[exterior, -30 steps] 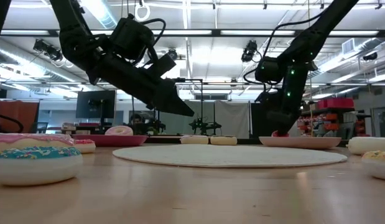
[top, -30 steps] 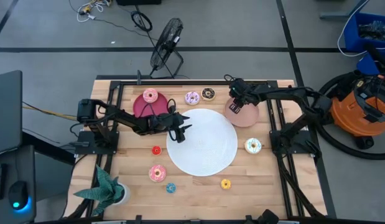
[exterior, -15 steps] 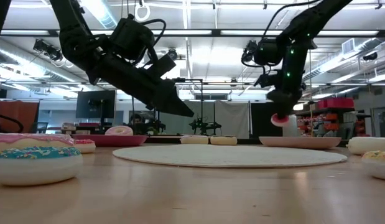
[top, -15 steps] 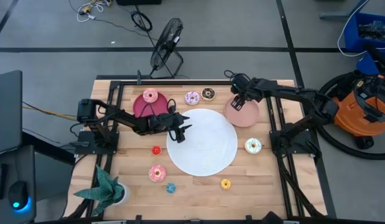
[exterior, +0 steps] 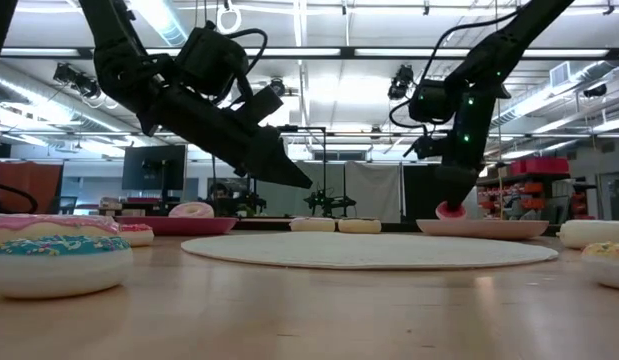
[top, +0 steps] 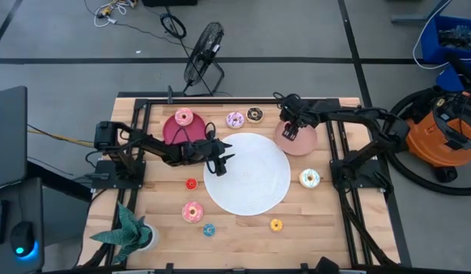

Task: Pick & Place donuts
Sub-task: Put the right small red donut on the light pink plate

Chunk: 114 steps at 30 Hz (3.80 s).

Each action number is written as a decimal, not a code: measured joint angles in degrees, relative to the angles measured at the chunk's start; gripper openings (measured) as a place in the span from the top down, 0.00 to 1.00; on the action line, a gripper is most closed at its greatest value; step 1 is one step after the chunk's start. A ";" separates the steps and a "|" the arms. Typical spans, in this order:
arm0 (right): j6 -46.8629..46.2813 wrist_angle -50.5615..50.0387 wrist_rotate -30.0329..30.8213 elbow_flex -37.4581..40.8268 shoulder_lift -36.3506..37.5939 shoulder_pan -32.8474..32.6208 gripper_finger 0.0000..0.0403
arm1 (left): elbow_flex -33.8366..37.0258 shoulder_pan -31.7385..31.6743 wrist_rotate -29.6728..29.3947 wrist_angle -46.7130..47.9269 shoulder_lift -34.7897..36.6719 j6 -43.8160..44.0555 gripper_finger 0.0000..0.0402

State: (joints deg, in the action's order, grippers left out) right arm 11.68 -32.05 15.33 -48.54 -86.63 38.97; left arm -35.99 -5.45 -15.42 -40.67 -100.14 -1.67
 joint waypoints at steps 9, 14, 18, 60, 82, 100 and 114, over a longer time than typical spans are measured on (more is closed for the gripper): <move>4.68 0.10 -5.28 -0.97 0.00 2.28 0.24 | 0.02 -0.04 -0.01 -6.23 -0.74 -0.26 0.53; 3.84 3.44 -4.56 -1.00 0.00 2.31 0.29 | -3.02 -1.94 6.48 -21.89 -7.12 -5.86 0.55; 3.83 3.82 -6.19 -1.00 0.00 2.17 0.33 | -11.89 -4.77 12.81 -20.71 -13.61 -7.39 0.62; -1.83 0.85 -19.25 -0.82 9.09 1.17 0.61 | -51.23 -11.41 18.02 -3.78 -36.89 2.89 0.99; -7.26 -6.50 -14.28 2.67 9.05 0.98 0.61 | -50.02 -7.61 16.09 7.34 -32.30 -5.78 0.99; -11.87 -9.59 -14.33 3.33 1.65 -5.15 0.61 | -40.83 -5.09 1.07 12.03 -26.56 -15.50 0.99; -8.14 -9.67 -15.50 3.28 0.58 -5.06 0.87 | -40.83 -4.83 1.25 12.19 -26.56 -15.59 0.99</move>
State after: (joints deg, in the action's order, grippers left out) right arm 3.54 -41.72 -0.18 -45.25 -86.05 33.91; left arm -76.82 -10.28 -14.17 -28.48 -126.69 -17.26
